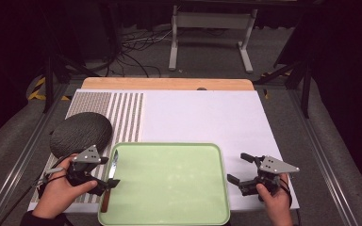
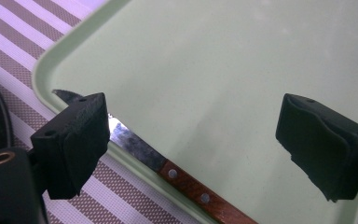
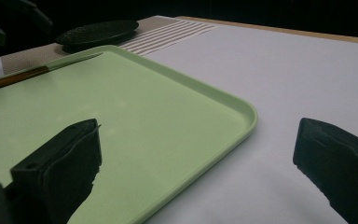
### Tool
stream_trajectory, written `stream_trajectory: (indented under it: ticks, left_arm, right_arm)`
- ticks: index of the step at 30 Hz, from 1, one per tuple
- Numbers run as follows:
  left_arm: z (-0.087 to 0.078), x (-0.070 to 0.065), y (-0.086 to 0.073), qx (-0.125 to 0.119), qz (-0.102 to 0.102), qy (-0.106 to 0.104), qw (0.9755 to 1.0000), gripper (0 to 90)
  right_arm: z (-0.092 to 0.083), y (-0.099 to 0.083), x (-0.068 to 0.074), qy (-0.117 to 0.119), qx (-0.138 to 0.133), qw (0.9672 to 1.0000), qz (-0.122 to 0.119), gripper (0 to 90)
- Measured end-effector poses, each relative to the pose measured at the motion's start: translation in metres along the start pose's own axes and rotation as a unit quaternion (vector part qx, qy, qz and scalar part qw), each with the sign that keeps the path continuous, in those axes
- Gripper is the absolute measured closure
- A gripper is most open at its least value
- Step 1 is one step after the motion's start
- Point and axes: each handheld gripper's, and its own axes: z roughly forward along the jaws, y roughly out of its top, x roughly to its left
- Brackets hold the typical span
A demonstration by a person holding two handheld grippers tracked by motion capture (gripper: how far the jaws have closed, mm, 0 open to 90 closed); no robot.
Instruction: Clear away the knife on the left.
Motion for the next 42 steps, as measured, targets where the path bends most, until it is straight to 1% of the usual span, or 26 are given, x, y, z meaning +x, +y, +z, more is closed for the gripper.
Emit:
stream_trajectory:
  ticks: [2,6,8,9,11,13,14,15,17,19,20,22,24,25,26,28,30,32,33,34,36,37,38,39,41,42]
  left_arm:
    - [-0.005,0.001,-0.003,-0.019,0.004,0.006,0.9998,10.8]
    - [-0.012,0.002,-0.009,-0.051,0.004,0.005,0.9987,9.7]
    - [-0.014,0.003,-0.012,-0.064,0.009,0.009,0.9979,9.2]
    - [-0.015,0.003,-0.015,-0.071,0.010,0.015,0.9973,8.5]
    - [-0.016,0.004,-0.020,-0.084,0.012,0.018,0.9962,8.1]
    - [-0.018,0.006,-0.026,-0.102,0.013,0.019,0.9945,7.9]
    - [-0.019,0.007,-0.029,-0.109,0.010,0.018,0.9938,7.8]
    - [-0.019,0.008,-0.032,-0.114,0.007,0.017,0.9933,7.4]
    - [-0.021,0.009,-0.036,-0.120,0.009,0.015,0.9926,6.1]
    - [-0.023,0.011,-0.043,-0.137,0.009,0.009,0.9905,5.7]
    - [-0.024,0.012,-0.046,-0.146,0.010,0.012,0.9891,5.8]
    - [-0.025,0.013,-0.051,-0.158,0.011,0.013,0.9872,5.8]
    - [-0.026,0.014,-0.056,-0.171,0.018,0.019,0.9850,5.8]
    - [-0.026,0.015,-0.060,-0.179,0.025,0.017,0.9834,5.6]
    - [-0.025,0.015,-0.062,-0.183,0.029,0.014,0.9826,5.3]
    - [-0.024,0.018,-0.070,-0.201,0.038,0.010,0.9788,4.6]
    - [-0.023,0.019,-0.077,-0.214,0.040,0.012,0.9759,4.4]
    - [-0.022,0.021,-0.083,-0.219,0.041,0.015,0.9747,4.3]
    - [-0.022,0.023,-0.086,-0.222,0.039,0.015,0.9741,4.3]
    - [-0.022,0.024,-0.089,-0.231,0.033,0.015,0.9723,4.3]
    - [-0.022,0.026,-0.094,-0.250,0.020,0.018,0.9679,4.3]
    - [-0.021,0.027,-0.098,-0.264,0.008,0.017,0.9644,4.3]
    - [-0.021,0.027,-0.098,-0.264,0.008,0.017,0.9644,4.4]
    - [-0.019,0.028,-0.103,-0.273,-0.011,0.010,0.9619,4.4]
    - [-0.018,0.030,-0.110,-0.266,-0.018,0.017,0.9638,4.6]
    - [-0.018,0.031,-0.111,-0.267,-0.019,0.023,0.9633,4.7]
  right_arm:
    - [0.000,0.000,0.000,-0.001,0.000,1.0000,0.000,1.9]
    - [0.000,0.000,0.000,-0.001,0.000,1.0000,0.000,1.9]
    - [0.000,0.000,0.000,0.000,0.000,1.0000,0.000,1.9]
    - [0.000,0.000,0.000,0.000,0.000,1.0000,0.000,1.9]
    - [0.000,0.000,0.000,-0.001,0.000,1.0000,0.000,1.9]
    - [0.000,0.000,0.000,-0.001,0.000,1.0000,0.000,1.9]
    - [0.000,0.000,0.000,-0.001,0.000,1.0000,0.000,1.9]
    - [0.000,0.000,0.000,-0.002,0.000,1.0000,0.000,1.9]
    - [0.000,0.000,0.000,-0.001,0.001,1.0000,0.000,1.9]
    - [0.000,0.000,0.000,-0.002,0.001,1.0000,-0.001,1.9]
    - [0.000,0.000,0.000,-0.001,0.001,1.0000,0.000,1.9]
    - [0.000,0.000,0.001,-0.001,0.001,1.0000,0.000,1.9]
    - [0.000,0.000,0.000,0.000,0.000,1.0000,-0.001,1.9]
    - [0.000,0.000,0.000,-0.001,0.000,1.0000,0.000,1.9]
    - [0.000,0.000,0.000,-0.001,-0.001,1.0000,0.000,1.9]
    - [0.000,0.000,0.000,-0.001,0.000,1.0000,0.000,1.9]
    - [0.000,0.000,0.000,-0.001,0.000,1.0000,0.000,1.9]
    - [0.000,0.000,0.000,-0.001,0.000,1.0000,0.000,1.9]
    - [0.000,0.000,0.000,-0.001,0.000,1.0000,0.000,1.9]
    - [0.000,0.000,0.000,-0.001,0.000,1.0000,0.000,1.9]
    - [0.000,0.000,0.000,-0.001,0.000,1.0000,0.000,1.9]
    - [-0.001,0.000,0.000,-0.002,0.000,1.0000,0.000,1.9]
    - [-0.001,0.000,0.000,-0.002,0.000,1.0000,0.000,1.9]
    - [-0.001,0.000,0.000,-0.003,0.000,1.0000,0.000,1.9]
    - [-0.001,0.000,0.000,-0.002,-0.001,1.0000,0.000,1.9]
    - [-0.001,0.000,0.000,-0.001,-0.001,1.0000,0.000,1.9]
